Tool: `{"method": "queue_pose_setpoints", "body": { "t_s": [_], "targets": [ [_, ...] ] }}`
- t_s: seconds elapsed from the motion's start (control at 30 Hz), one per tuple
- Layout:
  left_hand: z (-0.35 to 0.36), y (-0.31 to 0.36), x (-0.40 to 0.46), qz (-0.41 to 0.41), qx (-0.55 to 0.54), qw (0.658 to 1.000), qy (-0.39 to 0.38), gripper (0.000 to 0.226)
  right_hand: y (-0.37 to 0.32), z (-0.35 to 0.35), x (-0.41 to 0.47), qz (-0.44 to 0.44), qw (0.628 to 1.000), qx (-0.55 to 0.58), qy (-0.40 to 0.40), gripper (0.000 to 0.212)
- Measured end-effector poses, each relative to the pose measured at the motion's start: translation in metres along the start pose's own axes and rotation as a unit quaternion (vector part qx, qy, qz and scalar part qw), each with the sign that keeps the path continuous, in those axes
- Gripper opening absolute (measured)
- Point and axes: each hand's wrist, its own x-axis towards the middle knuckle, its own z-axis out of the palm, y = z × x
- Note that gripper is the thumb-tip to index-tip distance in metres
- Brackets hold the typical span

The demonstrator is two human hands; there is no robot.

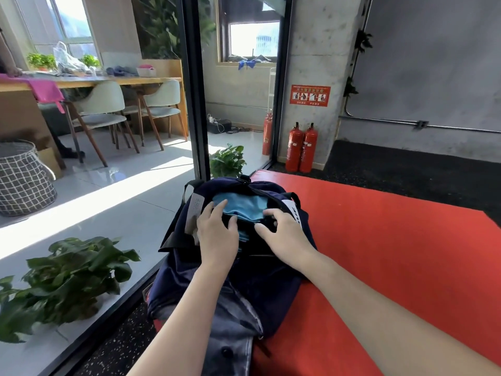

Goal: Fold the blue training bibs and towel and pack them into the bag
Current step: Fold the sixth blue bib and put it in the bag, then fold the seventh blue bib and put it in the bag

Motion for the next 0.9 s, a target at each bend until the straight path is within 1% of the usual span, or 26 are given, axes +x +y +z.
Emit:
{"method": "queue_pose_setpoints", "body": {
  "t_s": [0.13,0.27,0.4,0.5,0.6,0.8,0.9],
  "targets": [
    [0.011,0.027,-0.030,0.058,0.009,0.998,0.004,0.040,0.006,-0.032,-0.040,-0.020,0.999,0.045,0.017,0.040],
    [0.029,0.059,-0.064,0.091,-0.017,0.995,-0.021,0.034,0.029,-0.077,-0.083,-0.013,0.997,0.049,0.062,0.029],
    [0.056,0.098,-0.114,0.145,-0.051,0.986,-0.068,0.031,0.075,-0.137,-0.140,0.027,0.993,0.034,0.107,0.026],
    [0.083,0.131,-0.166,0.169,-0.085,0.973,-0.134,0.031,0.114,-0.179,-0.192,0.072,0.987,0.030,0.140,0.023],
    [0.112,0.161,-0.228,0.199,-0.105,0.950,-0.215,0.033,0.150,-0.216,-0.247,0.111,0.977,0.016,0.181,0.019],
    [0.163,0.222,-0.332,0.230,-0.145,0.887,-0.373,0.036,0.218,-0.273,-0.354,0.190,0.946,-0.013,0.264,0.016],
    [0.182,0.253,-0.377,0.264,-0.119,0.847,-0.446,0.037,0.245,-0.292,-0.409,0.232,0.924,-0.021,0.304,0.015]
  ]
}}
